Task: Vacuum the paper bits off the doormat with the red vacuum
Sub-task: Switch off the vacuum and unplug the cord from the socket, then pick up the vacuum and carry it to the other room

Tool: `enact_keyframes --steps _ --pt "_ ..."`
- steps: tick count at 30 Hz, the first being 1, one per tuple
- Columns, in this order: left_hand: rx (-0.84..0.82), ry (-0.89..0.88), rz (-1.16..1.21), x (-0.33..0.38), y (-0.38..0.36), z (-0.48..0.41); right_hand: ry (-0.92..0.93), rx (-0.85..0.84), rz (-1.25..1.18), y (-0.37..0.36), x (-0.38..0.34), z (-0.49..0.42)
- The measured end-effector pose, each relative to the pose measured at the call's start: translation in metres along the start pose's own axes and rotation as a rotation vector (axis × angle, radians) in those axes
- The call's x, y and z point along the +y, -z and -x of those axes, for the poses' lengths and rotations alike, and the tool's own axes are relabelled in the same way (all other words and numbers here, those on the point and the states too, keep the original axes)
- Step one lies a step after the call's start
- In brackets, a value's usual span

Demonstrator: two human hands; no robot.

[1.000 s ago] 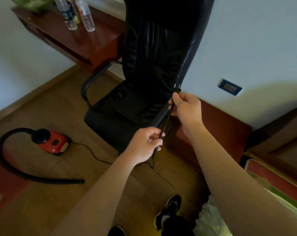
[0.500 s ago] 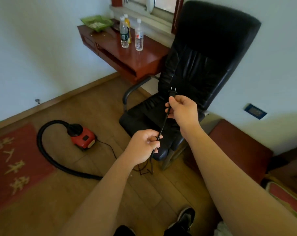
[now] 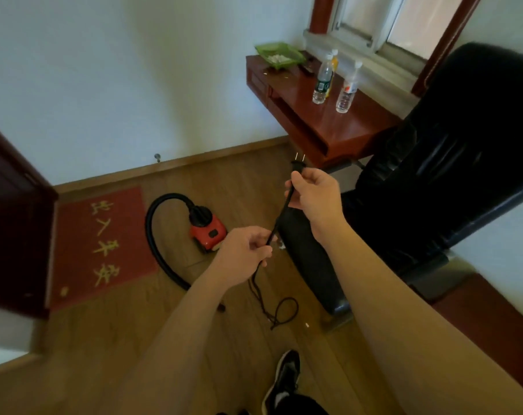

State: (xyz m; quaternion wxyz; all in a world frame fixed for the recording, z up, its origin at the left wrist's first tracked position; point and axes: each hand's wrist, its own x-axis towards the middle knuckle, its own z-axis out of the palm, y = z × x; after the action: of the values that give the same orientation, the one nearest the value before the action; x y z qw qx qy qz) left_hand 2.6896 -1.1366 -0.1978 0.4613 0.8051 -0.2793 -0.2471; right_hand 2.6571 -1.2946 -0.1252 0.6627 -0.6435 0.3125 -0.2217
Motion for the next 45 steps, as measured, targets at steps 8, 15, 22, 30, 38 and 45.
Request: enact_keyframes --steps 8,15,22,30,38,45 --pt "0.178 0.106 0.080 -0.027 0.053 -0.070 0.003 -0.191 0.023 -0.076 -0.002 -0.093" --pt "0.322 0.154 0.101 -0.026 0.086 -0.122 -0.006 -0.340 0.037 -0.117 -0.018 -0.164" --pt "0.411 0.175 0.093 -0.038 0.124 -0.149 0.006 -0.428 0.064 -0.172 -0.024 -0.201" --pt "0.420 0.212 0.098 -0.092 0.180 -0.193 -0.028 -0.431 0.117 -0.249 -0.008 -0.246" --pt "0.351 0.230 0.136 -0.153 0.263 -0.245 -0.097 -0.334 0.110 -0.343 0.009 -0.289" --pt "0.307 0.194 0.157 -0.179 0.302 -0.274 -0.134 -0.291 0.128 -0.386 0.017 -0.319"
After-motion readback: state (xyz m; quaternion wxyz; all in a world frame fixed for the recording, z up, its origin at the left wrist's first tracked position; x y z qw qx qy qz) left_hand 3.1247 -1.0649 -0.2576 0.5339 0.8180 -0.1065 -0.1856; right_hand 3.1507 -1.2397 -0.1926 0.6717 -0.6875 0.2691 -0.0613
